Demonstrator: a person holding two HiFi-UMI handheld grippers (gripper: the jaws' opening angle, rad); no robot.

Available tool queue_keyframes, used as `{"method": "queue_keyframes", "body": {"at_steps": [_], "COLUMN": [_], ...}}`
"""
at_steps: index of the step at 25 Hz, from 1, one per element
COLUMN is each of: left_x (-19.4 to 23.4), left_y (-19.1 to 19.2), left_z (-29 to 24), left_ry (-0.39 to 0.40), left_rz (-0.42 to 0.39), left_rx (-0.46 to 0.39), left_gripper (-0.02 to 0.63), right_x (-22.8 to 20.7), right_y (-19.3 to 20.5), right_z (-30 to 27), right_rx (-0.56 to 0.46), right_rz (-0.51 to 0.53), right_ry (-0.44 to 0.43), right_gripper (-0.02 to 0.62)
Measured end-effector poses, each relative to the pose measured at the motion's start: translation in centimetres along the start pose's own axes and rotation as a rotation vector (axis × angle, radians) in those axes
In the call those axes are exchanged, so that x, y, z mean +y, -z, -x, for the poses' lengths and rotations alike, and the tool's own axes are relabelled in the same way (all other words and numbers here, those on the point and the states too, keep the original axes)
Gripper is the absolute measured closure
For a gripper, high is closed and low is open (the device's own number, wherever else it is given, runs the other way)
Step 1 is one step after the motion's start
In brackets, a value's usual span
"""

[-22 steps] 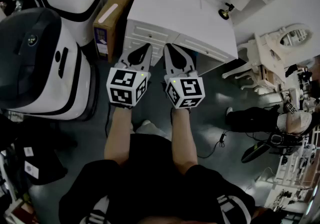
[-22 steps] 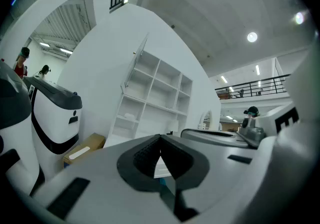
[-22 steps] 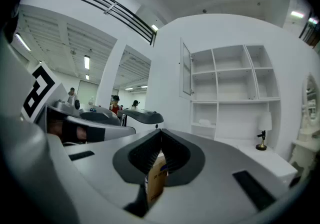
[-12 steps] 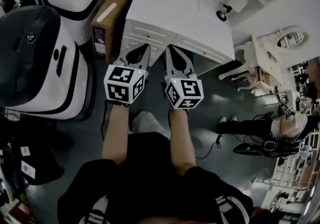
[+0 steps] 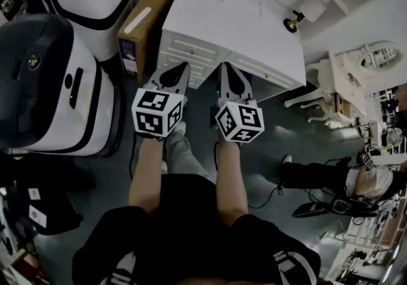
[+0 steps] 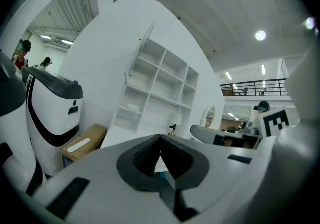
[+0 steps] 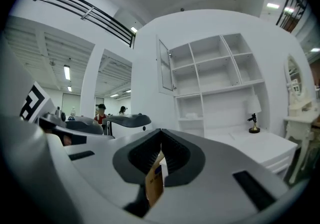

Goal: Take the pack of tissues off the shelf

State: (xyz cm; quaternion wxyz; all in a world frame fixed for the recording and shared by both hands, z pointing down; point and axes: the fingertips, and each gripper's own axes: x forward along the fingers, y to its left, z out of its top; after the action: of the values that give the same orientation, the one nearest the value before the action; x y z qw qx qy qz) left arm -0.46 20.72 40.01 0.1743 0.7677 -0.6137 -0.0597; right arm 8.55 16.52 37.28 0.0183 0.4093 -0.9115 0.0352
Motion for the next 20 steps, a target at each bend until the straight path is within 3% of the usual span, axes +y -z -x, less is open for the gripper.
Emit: {"method": "queue_keyframes", "body": {"at_steps": [5, 7, 11, 20], "left_x": [3.0, 3.8, 4.6, 6.0], "left_y": [-1.2, -1.8, -2.2, -4.3], "left_z": [-4.7, -6.1, -8.9, -16.3], "left_ry": [-0.126, -0.137, -0.187, -0.169], "left_rz": [-0.06, -0.073, -0.18, -0.135], "left_rx": [-0.017, -0.032, -0.006, -0.032], "left_gripper": [0.597, 0.597, 0.597, 0.597], "right_x": [-3.8, -5.2, -8.0, -13.7], "right_y": [1.2, 1.8, 2.0, 1.2], "right_z": [-4.3, -5.5, -7.7, -13.3], "right_rx": [0.016, 0.021, 0.021, -0.002], "right_rz": [-0.039, -0.06, -0.089, -0.133], "right_ry": [-0.019, -0.013, 0.017, 0.034], "right_gripper": [0.577, 0.575, 0.577, 0.577]}}
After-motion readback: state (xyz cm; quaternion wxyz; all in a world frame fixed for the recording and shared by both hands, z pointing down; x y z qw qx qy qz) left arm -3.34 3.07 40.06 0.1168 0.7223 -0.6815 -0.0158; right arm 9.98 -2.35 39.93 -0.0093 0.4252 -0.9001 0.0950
